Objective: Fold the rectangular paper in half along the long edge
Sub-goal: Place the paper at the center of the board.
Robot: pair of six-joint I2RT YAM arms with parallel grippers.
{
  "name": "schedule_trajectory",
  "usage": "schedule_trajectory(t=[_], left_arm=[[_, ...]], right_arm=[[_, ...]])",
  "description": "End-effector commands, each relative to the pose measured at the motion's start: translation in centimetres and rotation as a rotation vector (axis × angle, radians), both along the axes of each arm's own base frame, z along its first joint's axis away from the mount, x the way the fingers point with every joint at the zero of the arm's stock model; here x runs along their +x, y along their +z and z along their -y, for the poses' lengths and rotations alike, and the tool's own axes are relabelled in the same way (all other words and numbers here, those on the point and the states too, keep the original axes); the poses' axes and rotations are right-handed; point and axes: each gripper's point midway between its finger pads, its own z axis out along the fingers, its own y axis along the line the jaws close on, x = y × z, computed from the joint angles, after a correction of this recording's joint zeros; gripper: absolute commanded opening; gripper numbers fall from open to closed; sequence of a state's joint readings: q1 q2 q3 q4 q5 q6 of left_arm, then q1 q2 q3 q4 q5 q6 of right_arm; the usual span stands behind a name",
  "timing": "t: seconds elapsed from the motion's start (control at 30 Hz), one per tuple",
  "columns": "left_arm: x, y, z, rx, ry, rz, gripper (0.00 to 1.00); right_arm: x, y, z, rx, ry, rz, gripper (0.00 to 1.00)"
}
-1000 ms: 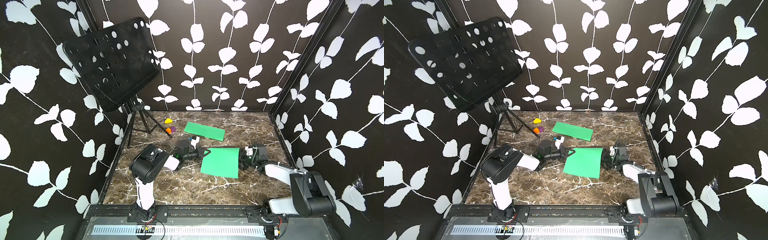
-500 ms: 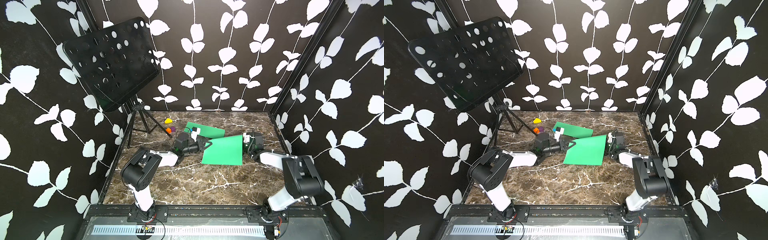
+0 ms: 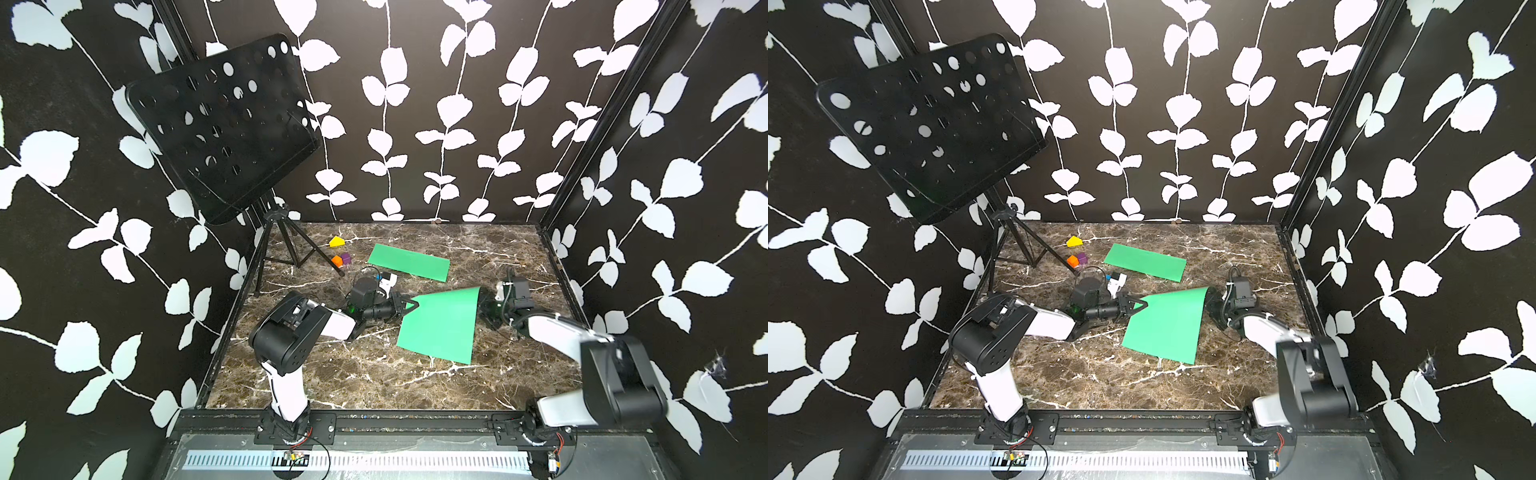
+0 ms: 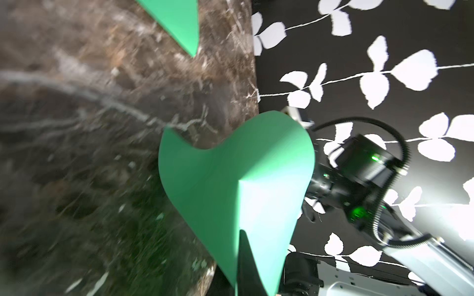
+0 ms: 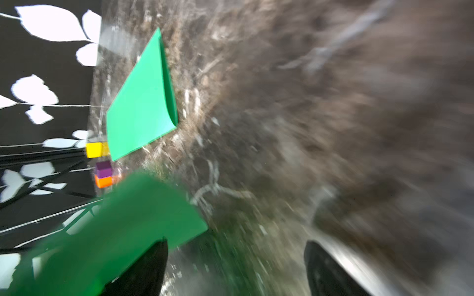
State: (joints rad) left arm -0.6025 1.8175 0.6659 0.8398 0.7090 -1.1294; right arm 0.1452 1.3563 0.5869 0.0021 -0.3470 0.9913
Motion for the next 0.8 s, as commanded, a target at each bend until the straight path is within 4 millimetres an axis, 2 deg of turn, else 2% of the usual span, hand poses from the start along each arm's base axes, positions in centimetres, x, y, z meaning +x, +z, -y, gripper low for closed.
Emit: schedule_trajectory(t=[0.0, 0.23, 0.43, 0.53, 0.63, 0.77], left_arm=[[-1.7, -0.9, -0.3, 0.038, -0.042, -0.048, 0.0], [-4.4, -3.5, 0.5, 0.109, -0.125, -0.13, 0.0], [-5.5, -5.9, -1.2, 0.236, -0.117, -0.177, 0.0], [-5.7, -6.1, -1.7, 0.271, -0.113, -0.186, 0.0], [-5.5, -5.8, -1.6, 0.262, -0.1, -0.191, 0.0], [-4.7, -5.4, -1.4, 0.207, -0.043, -0.217, 0.0]], right_arm=[[-3.8, -2.1, 2.8, -0.113, -0.08, -0.126, 0.84], [-7.8, -3.0, 4.0, -0.168, -0.088, -0.198, 0.84], [-8.1, -2.7, 3.9, -0.153, -0.087, -0.174, 0.84], [-7.4, -2.8, 2.1, -0.077, -0.019, -0.158, 0.81], [-7.8, -3.4, 0.7, -0.027, 0.049, -0.199, 0.81], [-9.1, -3.8, 2.7, -0.123, 0.003, -0.217, 0.8]])
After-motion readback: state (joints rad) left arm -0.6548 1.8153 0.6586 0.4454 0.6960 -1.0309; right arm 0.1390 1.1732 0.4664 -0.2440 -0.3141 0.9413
